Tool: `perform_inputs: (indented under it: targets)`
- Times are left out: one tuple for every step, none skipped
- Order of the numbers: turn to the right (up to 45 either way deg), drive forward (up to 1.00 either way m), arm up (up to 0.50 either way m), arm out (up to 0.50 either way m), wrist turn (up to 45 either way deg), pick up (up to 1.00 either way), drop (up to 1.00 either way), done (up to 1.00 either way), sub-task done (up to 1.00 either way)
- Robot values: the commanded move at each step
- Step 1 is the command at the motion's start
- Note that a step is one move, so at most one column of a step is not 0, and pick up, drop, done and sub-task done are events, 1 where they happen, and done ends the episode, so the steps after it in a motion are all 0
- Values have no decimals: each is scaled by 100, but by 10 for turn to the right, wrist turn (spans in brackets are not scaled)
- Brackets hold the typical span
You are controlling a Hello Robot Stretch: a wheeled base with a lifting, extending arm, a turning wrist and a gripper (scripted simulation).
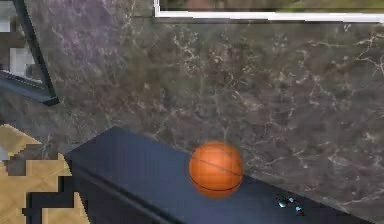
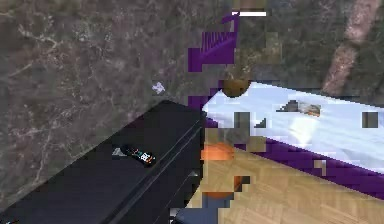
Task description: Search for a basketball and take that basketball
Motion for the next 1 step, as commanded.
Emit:
perform_inputs:
  targets:
    - [-450,0,0,0,0,0,0,0,0]
